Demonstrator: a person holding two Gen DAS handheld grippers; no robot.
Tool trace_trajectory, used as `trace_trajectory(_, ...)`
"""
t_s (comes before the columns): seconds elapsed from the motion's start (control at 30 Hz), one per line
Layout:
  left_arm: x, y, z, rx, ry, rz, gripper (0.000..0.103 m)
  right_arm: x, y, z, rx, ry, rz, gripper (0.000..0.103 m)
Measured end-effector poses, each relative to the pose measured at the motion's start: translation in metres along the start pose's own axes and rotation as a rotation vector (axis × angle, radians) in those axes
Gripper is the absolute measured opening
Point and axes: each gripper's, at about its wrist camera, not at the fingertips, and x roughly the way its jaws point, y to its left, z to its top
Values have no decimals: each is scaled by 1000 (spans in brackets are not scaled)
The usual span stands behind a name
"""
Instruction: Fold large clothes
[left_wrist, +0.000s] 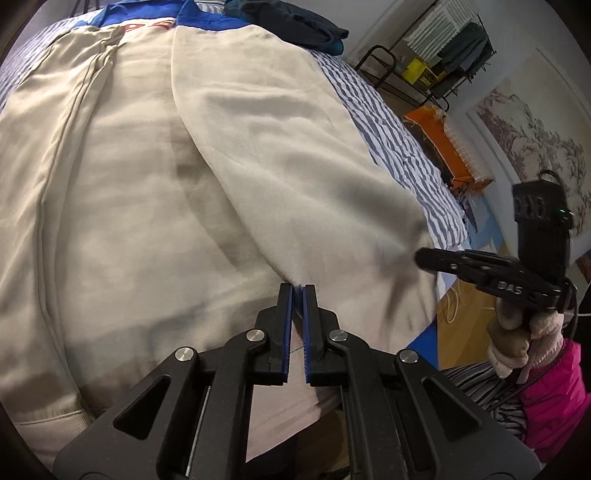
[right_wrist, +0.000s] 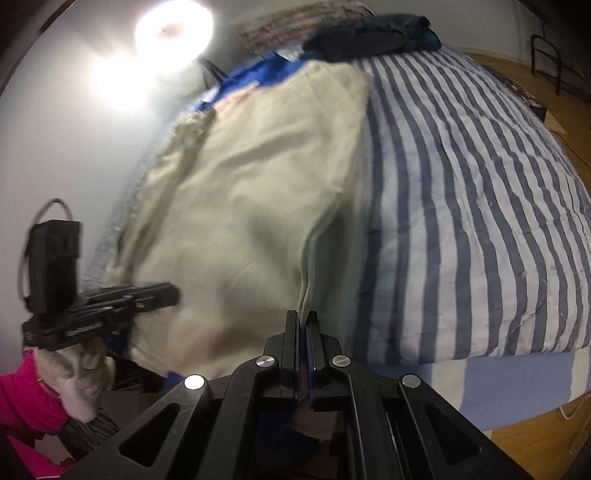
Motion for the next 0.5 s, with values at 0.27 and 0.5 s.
trace_trajectory(0.27, -21, 9, 9, -67, -35, -65, 13, -18, -8, -11, 38, -34, 172, 37)
trace_trajectory(0.5, -1, 26, 23, -159, -14, -49, 16, 4, -2, -28, -6, 71, 223, 31)
